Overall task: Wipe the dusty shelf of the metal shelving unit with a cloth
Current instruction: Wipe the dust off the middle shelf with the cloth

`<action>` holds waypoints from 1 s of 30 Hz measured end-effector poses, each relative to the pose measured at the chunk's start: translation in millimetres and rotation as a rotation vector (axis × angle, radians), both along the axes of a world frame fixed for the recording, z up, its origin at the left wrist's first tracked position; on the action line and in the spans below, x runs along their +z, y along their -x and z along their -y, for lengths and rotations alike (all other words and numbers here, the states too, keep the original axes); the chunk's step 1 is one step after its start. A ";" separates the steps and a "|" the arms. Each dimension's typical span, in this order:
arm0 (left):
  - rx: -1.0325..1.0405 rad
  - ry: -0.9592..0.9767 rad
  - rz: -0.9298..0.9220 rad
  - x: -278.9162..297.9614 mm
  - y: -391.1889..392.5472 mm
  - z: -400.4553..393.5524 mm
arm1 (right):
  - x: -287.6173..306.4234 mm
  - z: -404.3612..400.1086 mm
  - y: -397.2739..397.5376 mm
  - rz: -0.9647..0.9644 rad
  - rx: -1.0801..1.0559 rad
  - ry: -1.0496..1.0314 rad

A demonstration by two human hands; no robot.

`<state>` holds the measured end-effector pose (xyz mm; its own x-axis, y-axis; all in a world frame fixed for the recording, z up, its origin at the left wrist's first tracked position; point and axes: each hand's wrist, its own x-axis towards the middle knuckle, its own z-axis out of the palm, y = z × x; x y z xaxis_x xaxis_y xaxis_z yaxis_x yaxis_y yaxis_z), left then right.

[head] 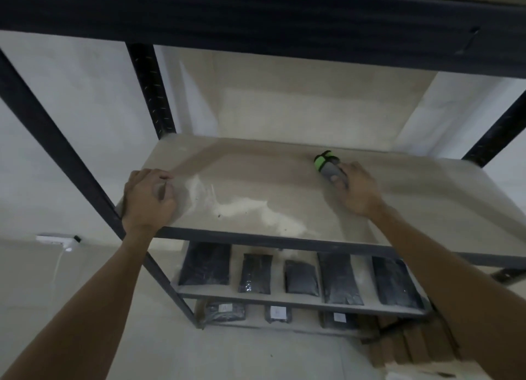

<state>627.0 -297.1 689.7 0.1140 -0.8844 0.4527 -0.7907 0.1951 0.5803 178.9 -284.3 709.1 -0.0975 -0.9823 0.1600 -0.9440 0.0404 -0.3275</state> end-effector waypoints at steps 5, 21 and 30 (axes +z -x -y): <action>-0.012 -0.026 0.020 3.2 1.7 -3.5 | -6.6 -47.2 -60.5 0.019 0.139 0.046; 0.207 0.379 -0.622 74.6 1.4 -104.6 | 22.7 -124.8 -179.2 0.536 0.196 0.018; 0.192 0.243 -0.792 108.8 -51.7 -52.3 | 60.0 -44.8 -114.8 0.349 0.018 -0.050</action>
